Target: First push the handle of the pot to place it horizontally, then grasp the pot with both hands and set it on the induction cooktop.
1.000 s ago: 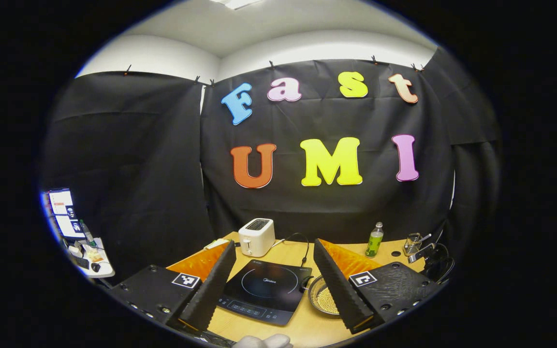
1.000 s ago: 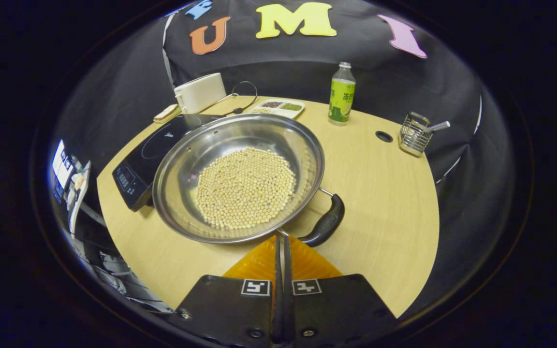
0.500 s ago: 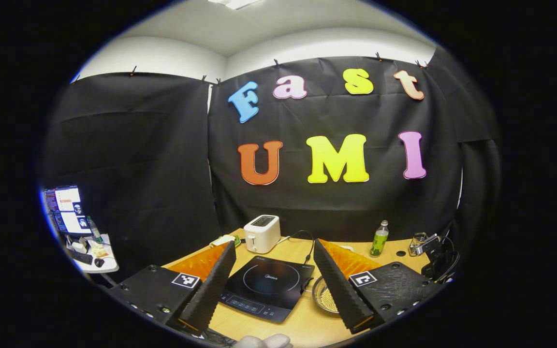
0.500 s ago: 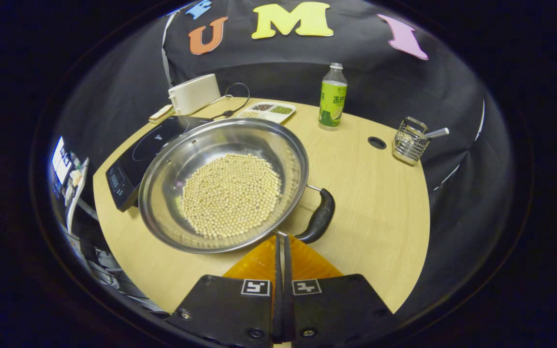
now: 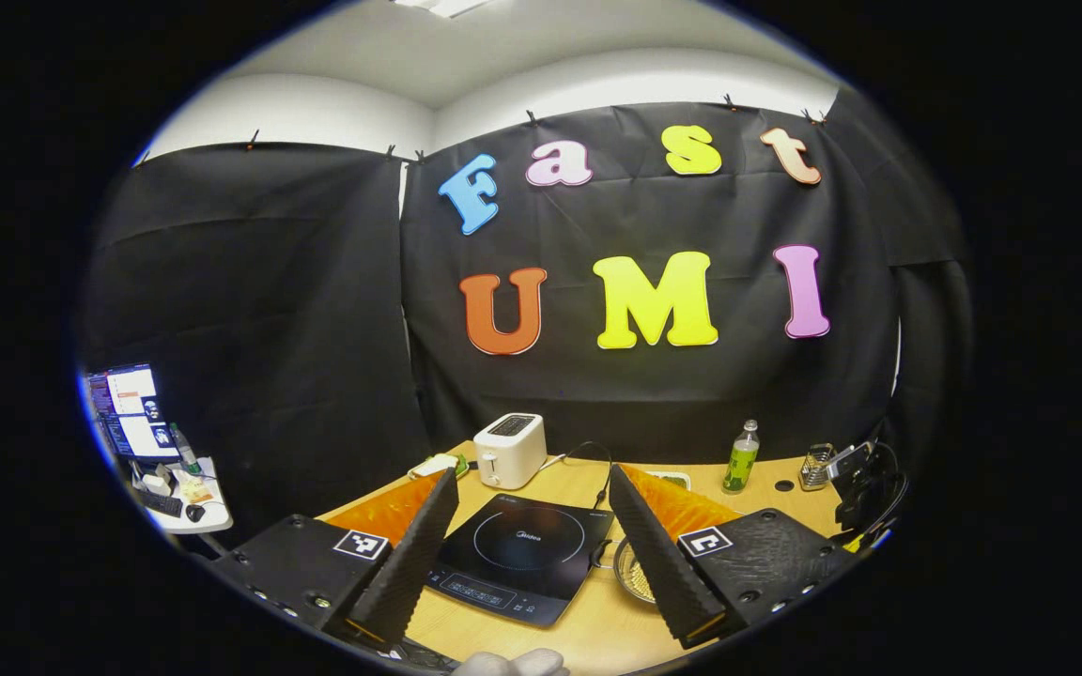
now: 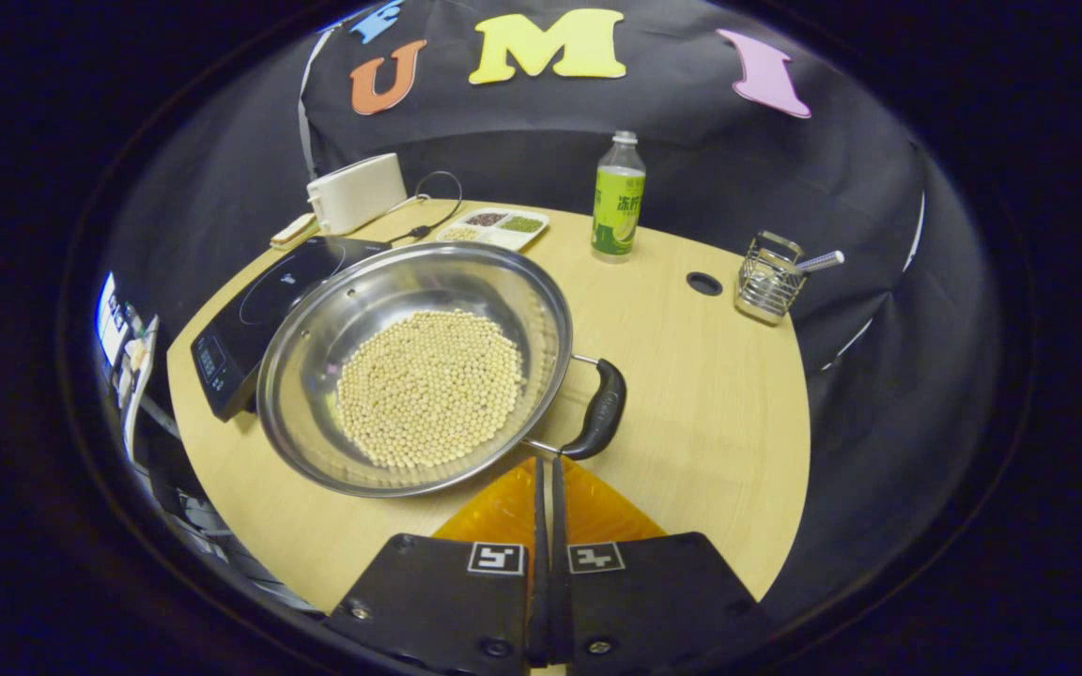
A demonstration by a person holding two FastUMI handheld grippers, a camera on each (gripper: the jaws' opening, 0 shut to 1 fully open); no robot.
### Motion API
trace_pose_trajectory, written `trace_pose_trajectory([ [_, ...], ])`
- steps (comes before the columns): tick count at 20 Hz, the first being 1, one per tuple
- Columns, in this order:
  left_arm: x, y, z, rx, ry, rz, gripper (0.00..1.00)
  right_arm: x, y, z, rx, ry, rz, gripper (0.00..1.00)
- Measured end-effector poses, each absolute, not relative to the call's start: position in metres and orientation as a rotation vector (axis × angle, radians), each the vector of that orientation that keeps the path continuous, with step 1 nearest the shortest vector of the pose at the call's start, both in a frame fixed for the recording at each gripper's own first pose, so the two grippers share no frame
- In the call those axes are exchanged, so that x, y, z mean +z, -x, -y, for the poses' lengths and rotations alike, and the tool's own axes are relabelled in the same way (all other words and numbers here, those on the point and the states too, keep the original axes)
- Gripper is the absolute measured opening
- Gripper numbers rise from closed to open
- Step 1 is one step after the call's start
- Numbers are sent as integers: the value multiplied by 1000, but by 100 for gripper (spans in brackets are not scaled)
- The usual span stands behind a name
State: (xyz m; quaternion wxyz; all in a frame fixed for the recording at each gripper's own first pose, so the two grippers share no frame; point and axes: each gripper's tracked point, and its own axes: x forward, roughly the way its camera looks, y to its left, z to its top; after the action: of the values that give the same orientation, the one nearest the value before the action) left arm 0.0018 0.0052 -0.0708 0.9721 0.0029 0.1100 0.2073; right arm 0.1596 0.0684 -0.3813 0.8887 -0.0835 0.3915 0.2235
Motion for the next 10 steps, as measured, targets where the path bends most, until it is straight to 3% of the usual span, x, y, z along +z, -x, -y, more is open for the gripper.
trace_pose_trajectory([
  [3,-81,-12,-5,365,-7,-227,96,-366,-154,-65,432,152,-773,9],
  [5,-90,-17,-6,327,-3,-238,96,-357,-147,-64,407,125,-756,25],
  [6,-93,-19,-8,309,0,-243,96,-353,-143,-64,395,112,-755,48],
  [8,-105,-24,-10,264,16,-264,96,-345,-128,-70,399,59,-754,72],
  [9,-110,-26,-11,240,31,-277,96,-341,-126,-67,377,44,-744,71],
  [10,-115,-29,-11,214,49,-284,96,-337,-123,-65,356,34,-736,80],
])
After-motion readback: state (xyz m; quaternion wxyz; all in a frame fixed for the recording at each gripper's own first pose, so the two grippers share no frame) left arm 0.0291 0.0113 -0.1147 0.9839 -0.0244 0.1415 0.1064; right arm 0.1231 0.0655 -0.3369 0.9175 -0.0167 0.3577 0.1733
